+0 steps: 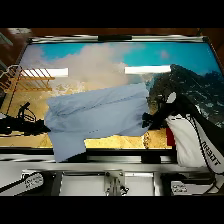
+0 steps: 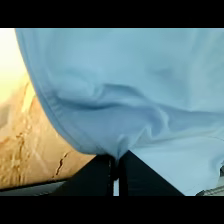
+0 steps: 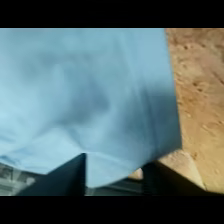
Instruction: Fold the shirts.
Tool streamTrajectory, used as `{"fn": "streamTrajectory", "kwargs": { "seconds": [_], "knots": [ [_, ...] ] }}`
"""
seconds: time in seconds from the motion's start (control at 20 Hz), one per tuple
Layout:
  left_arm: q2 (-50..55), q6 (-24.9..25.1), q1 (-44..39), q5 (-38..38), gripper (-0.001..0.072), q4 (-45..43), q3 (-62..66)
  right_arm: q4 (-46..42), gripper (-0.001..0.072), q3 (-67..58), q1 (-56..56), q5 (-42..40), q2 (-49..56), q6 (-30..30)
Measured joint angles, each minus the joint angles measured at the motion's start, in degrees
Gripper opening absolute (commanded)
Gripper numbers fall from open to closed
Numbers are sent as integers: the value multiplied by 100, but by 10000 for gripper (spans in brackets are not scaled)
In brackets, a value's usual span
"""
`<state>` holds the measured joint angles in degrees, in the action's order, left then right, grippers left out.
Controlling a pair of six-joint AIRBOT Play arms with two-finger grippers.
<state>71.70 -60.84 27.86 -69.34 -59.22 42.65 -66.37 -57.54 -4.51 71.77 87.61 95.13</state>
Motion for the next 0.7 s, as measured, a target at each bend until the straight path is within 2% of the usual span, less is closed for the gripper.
{"fn": "streamTrajectory", "kwargs": {
  "seconds": [0.05,0.1,0.25,0.4,0.55,0.7],
  "knots": [
    [0,2,0,0,39,0,55,-2,120,4,-74,-127,2,52],
    [0,4,0,2,39,0,118,-7,66,9,-138,-153,-2,114],
    [-103,20,-17,-4,38,57,356,-15,65,-33,-229,-232,-157,166],
    [-586,48,-162,37,38,160,857,-17,65,-446,-111,-297,-658,-92],
    [-1423,-52,-365,608,39,365,1849,-13,64,-1429,105,-581,-1405,-629],
    [-2330,-142,-472,1687,39,955,3147,-205,65,-2785,245,-1250,-2251,-988]
  ]
}}
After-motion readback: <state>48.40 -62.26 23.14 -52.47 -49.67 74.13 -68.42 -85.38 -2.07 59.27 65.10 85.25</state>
